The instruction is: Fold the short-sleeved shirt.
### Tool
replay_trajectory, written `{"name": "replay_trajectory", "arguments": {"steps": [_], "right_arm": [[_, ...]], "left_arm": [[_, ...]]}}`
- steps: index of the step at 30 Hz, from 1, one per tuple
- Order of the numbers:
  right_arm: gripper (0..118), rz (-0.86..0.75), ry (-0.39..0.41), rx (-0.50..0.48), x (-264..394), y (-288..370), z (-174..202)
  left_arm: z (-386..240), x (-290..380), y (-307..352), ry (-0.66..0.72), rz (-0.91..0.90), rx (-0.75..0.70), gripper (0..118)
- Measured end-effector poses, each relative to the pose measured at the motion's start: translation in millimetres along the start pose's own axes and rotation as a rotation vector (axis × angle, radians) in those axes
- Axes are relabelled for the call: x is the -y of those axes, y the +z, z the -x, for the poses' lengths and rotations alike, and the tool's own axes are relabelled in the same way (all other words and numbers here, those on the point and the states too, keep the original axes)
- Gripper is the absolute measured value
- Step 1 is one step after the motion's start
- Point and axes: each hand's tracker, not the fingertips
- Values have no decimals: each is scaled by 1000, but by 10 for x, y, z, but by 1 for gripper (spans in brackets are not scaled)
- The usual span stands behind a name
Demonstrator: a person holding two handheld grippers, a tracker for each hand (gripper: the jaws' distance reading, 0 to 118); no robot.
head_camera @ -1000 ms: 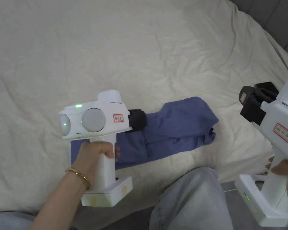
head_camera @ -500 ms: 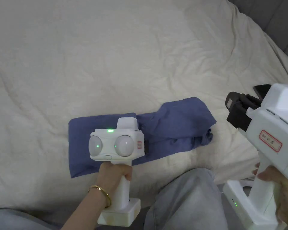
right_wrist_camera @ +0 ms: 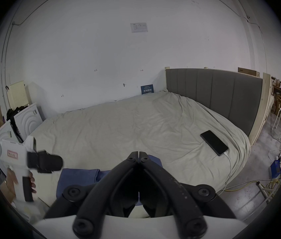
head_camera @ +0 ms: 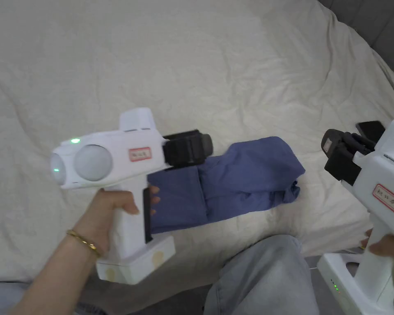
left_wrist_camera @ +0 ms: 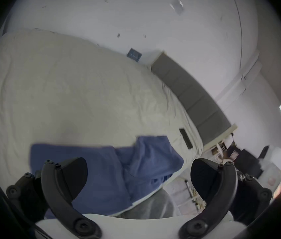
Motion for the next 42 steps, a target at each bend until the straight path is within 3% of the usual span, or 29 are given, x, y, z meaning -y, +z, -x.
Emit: {"name": "replay_trajectory", "arguments": {"steps": [5,12,15,23,27,28,30,31,32,35,39,42], "right_arm": [[2,13,-10,-16,21,-67,89],[2,53,31,-31,39,-155,262],[2,60,37,-30,23,-186,304],[2,65,29,-7,-9,-204,309],[2,63,15,5,-21,-186,288],[2,63,14,7,-21,-182,285],[2,66,14,5,-15,-184,276],[2,67,15,4,-12,-185,279],[2,68,18,4,-10,-187,287],[2,70,30,-10,-1,-195,319],[2,70,35,-32,-20,-245,379],[2,64,32,-60,-40,-279,425]], "left_arm": [[702,-186,404,79,13,-13,118],[1662,212,535,338,90,-16,118],[1825,400,446,461,122,27,118],[1810,507,152,569,124,231,110],[1739,462,42,509,154,185,82],[1736,426,49,505,168,144,64],[1716,387,-14,456,212,-45,11],[1680,383,-36,467,228,-64,10],[1726,367,10,519,210,13,10],[1627,252,36,606,236,-72,9],[1540,76,353,522,165,-78,9],[1579,-118,755,482,115,-190,9]]}}
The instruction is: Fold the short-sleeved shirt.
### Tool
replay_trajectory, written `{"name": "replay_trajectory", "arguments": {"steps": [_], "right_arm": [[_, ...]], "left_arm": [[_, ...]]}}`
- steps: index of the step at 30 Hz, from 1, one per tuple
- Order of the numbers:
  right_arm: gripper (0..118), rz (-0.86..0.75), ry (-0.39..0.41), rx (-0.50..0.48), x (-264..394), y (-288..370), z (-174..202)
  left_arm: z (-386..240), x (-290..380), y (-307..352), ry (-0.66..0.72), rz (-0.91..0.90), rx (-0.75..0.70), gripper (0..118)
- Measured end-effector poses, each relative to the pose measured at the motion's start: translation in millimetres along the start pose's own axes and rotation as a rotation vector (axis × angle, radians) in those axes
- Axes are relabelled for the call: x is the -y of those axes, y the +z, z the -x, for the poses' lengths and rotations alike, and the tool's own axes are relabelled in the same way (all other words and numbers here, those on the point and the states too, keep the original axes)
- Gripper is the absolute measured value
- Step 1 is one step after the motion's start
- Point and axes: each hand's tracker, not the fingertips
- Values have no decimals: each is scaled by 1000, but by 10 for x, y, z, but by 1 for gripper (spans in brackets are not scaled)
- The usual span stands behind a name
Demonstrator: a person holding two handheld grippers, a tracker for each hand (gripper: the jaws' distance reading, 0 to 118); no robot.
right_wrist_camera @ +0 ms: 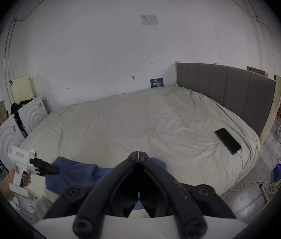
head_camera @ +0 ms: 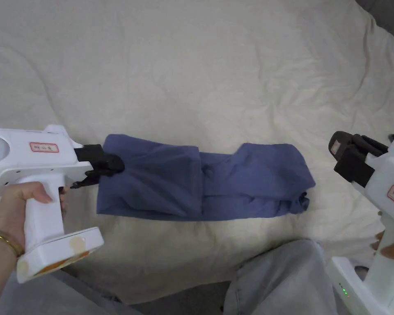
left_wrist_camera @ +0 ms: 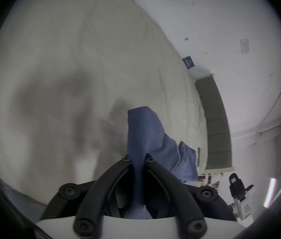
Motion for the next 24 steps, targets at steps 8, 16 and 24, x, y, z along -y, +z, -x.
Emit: {"name": "replay_trajectory", "arguments": {"steps": [8,16,24], "right_arm": [[2,-9,-2,-76,-12,-83,131],[2,-19,-33,-87,-3,-46,128],[2,-43,-70,-21,62,204,-116]], "left_arm": [[11,-289,1132,-102,-254,-450,9],[-911,109,747,-390,-190,-384,9],[-1406,556,-376,-498,29,-289,21]]}}
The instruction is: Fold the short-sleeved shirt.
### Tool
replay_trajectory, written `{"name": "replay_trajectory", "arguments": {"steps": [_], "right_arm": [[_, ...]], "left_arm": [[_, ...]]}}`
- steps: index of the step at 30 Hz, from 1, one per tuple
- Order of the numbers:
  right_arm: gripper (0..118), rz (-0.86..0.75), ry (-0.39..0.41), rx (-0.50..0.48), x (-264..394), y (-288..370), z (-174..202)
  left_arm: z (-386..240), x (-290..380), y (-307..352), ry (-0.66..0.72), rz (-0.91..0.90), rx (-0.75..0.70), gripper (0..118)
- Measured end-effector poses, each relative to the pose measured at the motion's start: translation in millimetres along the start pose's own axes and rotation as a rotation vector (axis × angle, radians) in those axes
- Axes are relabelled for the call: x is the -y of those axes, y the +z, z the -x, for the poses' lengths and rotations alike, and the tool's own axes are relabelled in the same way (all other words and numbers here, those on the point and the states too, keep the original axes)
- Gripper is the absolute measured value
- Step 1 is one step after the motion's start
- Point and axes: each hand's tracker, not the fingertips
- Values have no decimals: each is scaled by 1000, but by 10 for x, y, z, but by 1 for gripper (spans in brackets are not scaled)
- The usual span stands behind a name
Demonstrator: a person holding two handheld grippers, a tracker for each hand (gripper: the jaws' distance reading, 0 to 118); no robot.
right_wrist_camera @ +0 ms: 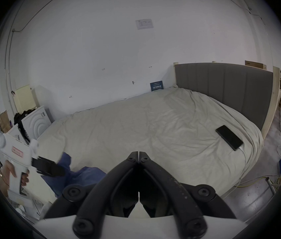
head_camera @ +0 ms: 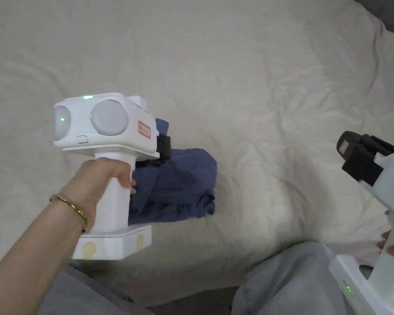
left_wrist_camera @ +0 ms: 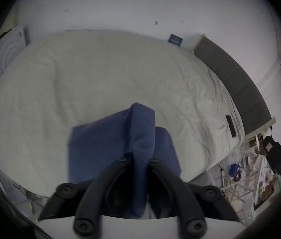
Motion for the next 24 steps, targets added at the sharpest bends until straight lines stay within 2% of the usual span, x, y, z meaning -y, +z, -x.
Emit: {"name": "replay_trajectory", "arguments": {"steps": [2,3,7,8,9,10,11,12,13,15,19,22,24], "right_arm": [[2,-1,-5,22,16,58,-66],[2,-2,-9,34,24,81,-106],[2,-4,-29,61,45,167,-243],[2,-4,-32,66,48,175,-265],[2,-2,-35,69,47,182,-284],[2,1,-39,68,43,181,-297],[2,2,-41,67,44,180,-301],[2,3,-39,65,50,170,-289],[2,3,-35,65,55,168,-281],[2,5,-31,60,73,152,-253],[2,24,-27,36,115,90,-176],[2,32,-26,23,140,64,-108],[2,39,-26,13,144,47,-65]], "left_arm": [[-120,32,-273,25,49,62,67],[-166,54,-408,43,76,94,79],[-233,148,-546,105,123,137,80],[-228,161,-519,98,113,145,77],[-243,146,-441,60,79,158,66],[-240,154,-381,19,37,145,35],[-237,159,-337,-11,1,128,12],[-261,188,-315,-60,-79,30,4],[-265,185,-308,-88,-130,-50,3],[-240,249,-365,-113,-167,-98,3],[-195,398,-671,-84,-117,-21,3],[-226,538,-968,-151,-67,-65,2],[-155,554,-1013,-111,-106,-42,2]]}}
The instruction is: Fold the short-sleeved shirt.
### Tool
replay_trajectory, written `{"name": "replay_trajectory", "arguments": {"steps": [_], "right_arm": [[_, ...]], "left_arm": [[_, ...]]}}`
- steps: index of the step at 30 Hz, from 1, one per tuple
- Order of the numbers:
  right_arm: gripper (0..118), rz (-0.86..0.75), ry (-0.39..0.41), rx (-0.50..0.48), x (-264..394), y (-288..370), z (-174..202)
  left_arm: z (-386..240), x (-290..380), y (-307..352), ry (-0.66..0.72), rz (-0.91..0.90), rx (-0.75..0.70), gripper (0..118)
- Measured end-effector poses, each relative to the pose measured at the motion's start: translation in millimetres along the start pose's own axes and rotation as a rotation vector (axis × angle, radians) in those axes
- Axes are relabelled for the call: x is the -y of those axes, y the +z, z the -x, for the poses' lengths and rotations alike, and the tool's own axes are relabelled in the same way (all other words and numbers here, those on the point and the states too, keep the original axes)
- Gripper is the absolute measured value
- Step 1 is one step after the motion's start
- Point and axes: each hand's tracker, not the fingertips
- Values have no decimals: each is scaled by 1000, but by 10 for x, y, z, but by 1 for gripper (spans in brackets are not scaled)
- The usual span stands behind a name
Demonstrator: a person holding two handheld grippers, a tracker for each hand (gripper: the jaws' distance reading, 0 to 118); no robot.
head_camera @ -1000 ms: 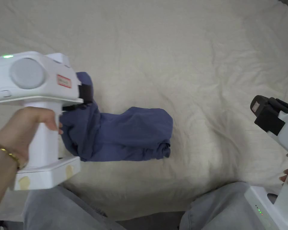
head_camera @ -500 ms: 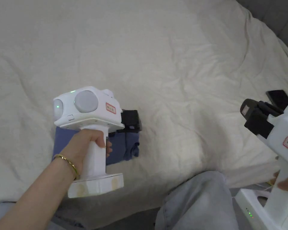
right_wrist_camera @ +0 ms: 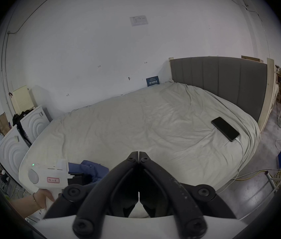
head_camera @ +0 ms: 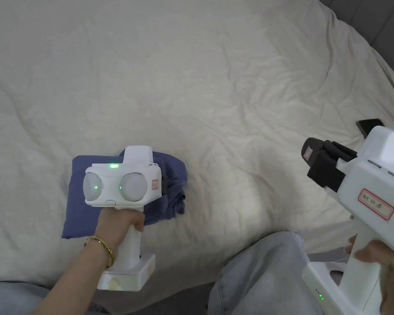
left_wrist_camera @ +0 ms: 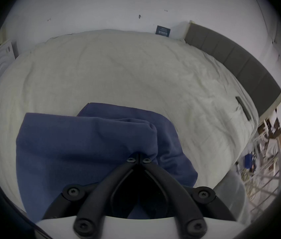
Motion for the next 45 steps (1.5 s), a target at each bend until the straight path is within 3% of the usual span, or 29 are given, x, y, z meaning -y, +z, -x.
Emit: {"name": "replay_trajectory", "arguments": {"steps": [2,4,6,13,15,20,22,24,28,29,30,31,33,35,37,38,40,45], "right_arm": [[2,5,16,-11,-17,-13,61],[2,8,32,-21,-46,-24,115],[2,6,55,-44,-97,-44,201],[2,-8,168,-141,-168,-321,824],[2,-11,204,-179,-119,-450,1102],[2,24,274,-249,265,-973,1759],[2,125,260,-281,488,-1249,1929],[2,199,265,-251,765,-1540,2040],[2,281,394,-53,1286,-1909,2078],[2,320,363,-19,1419,-1982,2008],[2,258,302,-66,1495,-1958,1933],[2,153,303,-95,1495,-1852,1921],[2,198,388,-52,1474,-1837,2018],[2,196,406,-55,1473,-1861,2028],[2,199,371,-68,1449,-1845,1988],[2,208,351,-75,1428,-1843,1970],[2,221,339,-82,1402,-1866,1953],[2,243,315,-93,1362,-1881,1930]], "left_arm": [[106,-127,33,107,47,38,2],[201,-259,145,129,66,84,2],[184,-312,519,136,-75,97,2],[383,-160,1399,-68,-542,-193,2],[501,-39,1469,-76,-561,-302,2],[756,232,1622,-21,-540,-356,2],[848,311,1666,-26,-534,-385,2],[937,361,1737,-19,-524,-405,2],[1142,375,1816,67,-510,-415,2],[1177,366,1821,92,-505,-414,2],[1217,352,1814,109,-498,-408,3],[1255,326,1793,122,-485,-395,8],[1331,267,1730,143,-436,-319,26],[1425,165,1645,164,-381,-224,74],[1517,43,1564,184,-312,-122,112],[1564,-21,1519,197,-274,-53,118],[1714,-118,1409,225,-243,80,118],[2101,-264,864,293,28,354,118]]}}
